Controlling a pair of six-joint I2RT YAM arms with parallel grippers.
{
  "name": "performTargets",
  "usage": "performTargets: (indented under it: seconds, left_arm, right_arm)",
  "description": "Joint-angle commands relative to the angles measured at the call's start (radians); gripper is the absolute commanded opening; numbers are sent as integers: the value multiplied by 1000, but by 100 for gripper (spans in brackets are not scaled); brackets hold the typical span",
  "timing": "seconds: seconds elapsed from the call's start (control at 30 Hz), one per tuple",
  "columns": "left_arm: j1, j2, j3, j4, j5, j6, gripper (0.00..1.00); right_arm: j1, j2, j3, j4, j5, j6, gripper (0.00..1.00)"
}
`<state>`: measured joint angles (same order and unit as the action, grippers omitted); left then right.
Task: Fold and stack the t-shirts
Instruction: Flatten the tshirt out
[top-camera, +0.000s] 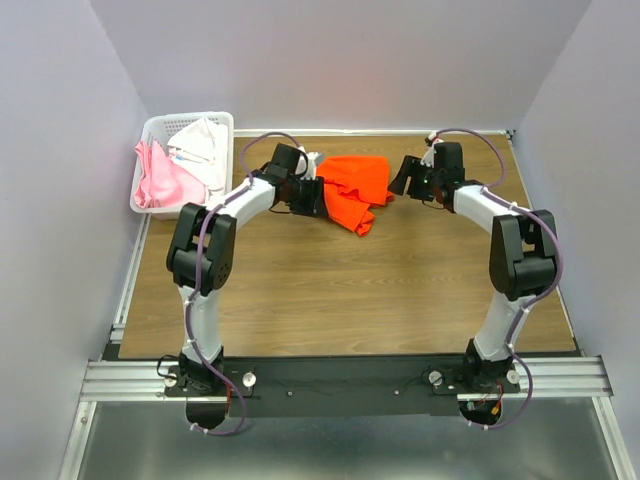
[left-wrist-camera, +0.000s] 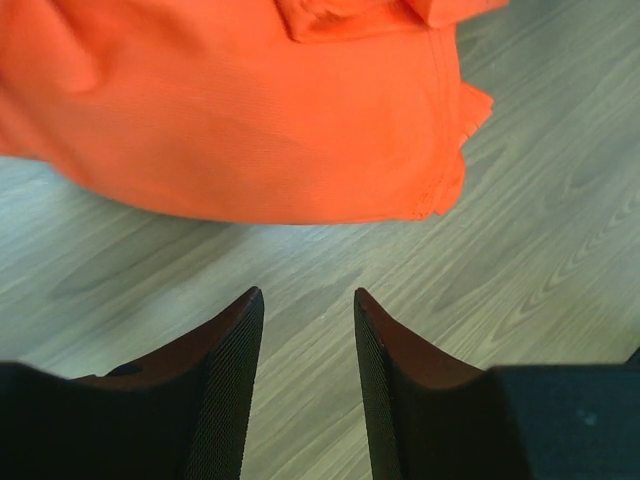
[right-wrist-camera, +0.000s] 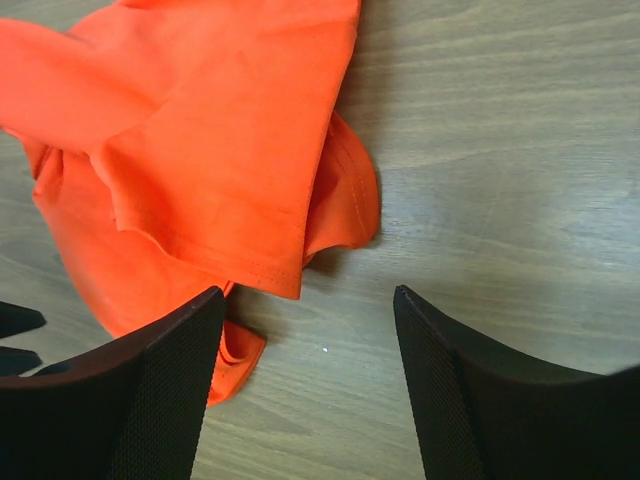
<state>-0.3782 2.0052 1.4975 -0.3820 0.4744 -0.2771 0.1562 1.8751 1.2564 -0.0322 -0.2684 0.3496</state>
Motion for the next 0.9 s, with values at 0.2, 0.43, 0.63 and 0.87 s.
performTargets:
  seconds: [0.2,0.43,0.63,0.87]
  left_arm:
    - [-74,89,6,46,133,-7,48]
    - [-74,118,6,89,155,-45,52]
    - [-74,164,47,91,167,-57,56]
    - [-74,213,110,68,175,-68,60]
  right_arm:
    - [46,85,37,-15,-77,31,61]
    - [57,147,74,-15,-77,43,58]
    - [57,194,116,-18,-61,55,56]
    - [59,188,104,-25,-63,60,50]
